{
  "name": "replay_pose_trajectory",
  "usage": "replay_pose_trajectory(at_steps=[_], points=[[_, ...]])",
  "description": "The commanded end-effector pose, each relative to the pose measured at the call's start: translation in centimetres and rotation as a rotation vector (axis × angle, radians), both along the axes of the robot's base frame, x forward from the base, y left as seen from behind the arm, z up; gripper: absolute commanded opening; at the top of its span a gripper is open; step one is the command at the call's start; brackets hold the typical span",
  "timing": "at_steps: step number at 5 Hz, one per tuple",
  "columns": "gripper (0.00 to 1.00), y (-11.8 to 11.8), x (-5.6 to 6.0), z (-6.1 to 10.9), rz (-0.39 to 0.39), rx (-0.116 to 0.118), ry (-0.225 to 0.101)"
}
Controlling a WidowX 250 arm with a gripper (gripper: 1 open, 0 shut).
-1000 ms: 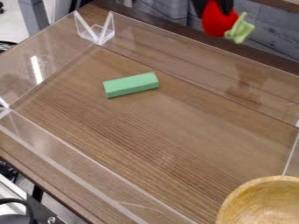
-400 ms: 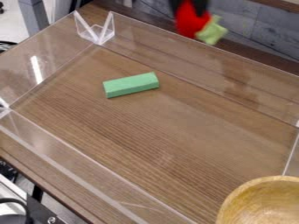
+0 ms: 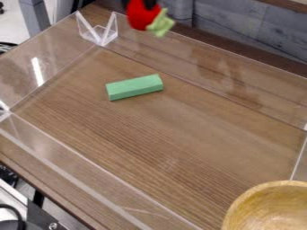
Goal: Move the red fruit to the left
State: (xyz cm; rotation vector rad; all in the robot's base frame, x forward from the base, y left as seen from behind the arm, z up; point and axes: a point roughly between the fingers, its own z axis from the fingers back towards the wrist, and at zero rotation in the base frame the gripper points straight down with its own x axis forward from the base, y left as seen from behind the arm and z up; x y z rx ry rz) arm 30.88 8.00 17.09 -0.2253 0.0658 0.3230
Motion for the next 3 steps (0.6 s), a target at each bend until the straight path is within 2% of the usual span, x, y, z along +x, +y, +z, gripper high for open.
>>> replay_pose_trajectory(at_steps=[1,2,3], points=[[0.00,2.3,0.3,-1.4,0.020,0.030,-0.002],[0.00,3.7,-0.5,-3.9,0.042,0.057,0.021],[0.00,4.8,-0.7,-6.3,0.028,0.087,0.036]])
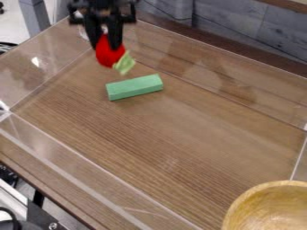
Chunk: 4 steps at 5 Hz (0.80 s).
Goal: Move the red fruit to the left
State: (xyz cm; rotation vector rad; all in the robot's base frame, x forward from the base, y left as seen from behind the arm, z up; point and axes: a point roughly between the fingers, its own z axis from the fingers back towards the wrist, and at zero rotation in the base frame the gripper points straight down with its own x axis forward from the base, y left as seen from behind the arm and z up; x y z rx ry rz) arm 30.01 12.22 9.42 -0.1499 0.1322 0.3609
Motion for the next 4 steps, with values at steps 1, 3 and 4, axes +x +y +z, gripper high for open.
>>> replay_pose_trajectory(at_steps=[1,3,4], points=[[0.00,1.7,0.8,0.0,-0.045,0.041,-0.037],[0.00,2.8,1.8,-1.5,-0.129,0.056,-0.025],[0.00,4.4,1.6,-1.4,-0.149,0.061,-0.018]])
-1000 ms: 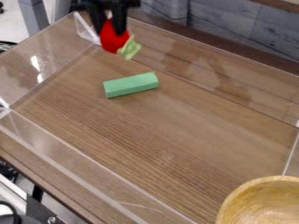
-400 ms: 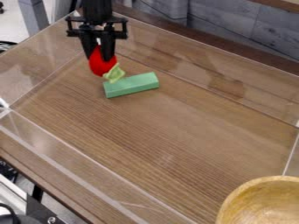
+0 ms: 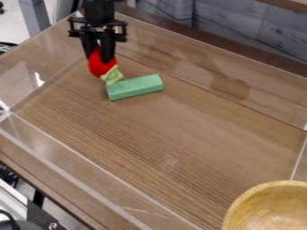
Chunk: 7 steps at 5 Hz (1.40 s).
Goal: Move the red fruit to the left
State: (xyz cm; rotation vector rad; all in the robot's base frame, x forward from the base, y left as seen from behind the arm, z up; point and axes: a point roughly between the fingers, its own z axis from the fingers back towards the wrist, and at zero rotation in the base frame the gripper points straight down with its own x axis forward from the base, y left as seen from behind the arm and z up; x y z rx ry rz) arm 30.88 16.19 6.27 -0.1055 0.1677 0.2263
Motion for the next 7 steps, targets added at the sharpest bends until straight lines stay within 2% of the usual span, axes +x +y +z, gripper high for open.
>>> replay_pose_trajectory(at_steps=[1,3,4,5,7], points=[[0.00,1.9,0.5,1.8,-0.021,0.033,-0.044],[0.00,2.3,1.1,1.4,-0.058,0.036,-0.038],[0.00,1.8,0.8,-0.3,-0.018,0.039,-0.033],[1.00,1.4,0.6,-1.9,0.022,0.040,-0.031],[1.00,2.3,1.8,-0.9,-0.143,0.033,-0.039]])
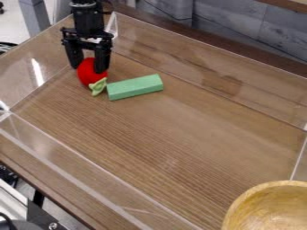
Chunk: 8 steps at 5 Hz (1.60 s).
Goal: Move the red fruit to the left
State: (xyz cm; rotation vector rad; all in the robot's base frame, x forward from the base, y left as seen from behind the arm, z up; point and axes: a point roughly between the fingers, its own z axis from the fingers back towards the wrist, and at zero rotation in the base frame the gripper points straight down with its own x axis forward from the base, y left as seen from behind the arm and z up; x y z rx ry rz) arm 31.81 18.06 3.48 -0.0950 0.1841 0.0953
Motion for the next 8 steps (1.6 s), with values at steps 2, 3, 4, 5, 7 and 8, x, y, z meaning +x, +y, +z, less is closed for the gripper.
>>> replay_pose_trajectory(at_steps=[2,3,4,5,7,8], points=[[1.00,-0.2,1.2,1.8,-0.118,0.021,-0.062],[1.00,-0.7,0.8,2.8,-0.110,0.012,-0.079],[1.00,-1.4,0.8,3.2,-0.107,0.004,-0.095],[1.00,-2.0,0.8,3.3,-0.105,-0.005,-0.104],[1.00,-3.7,0.2,4.8,-0.118,-0.017,-0.107],[1.00,-4.6,-0.1,5.3,-0.128,-0.021,-0.105]])
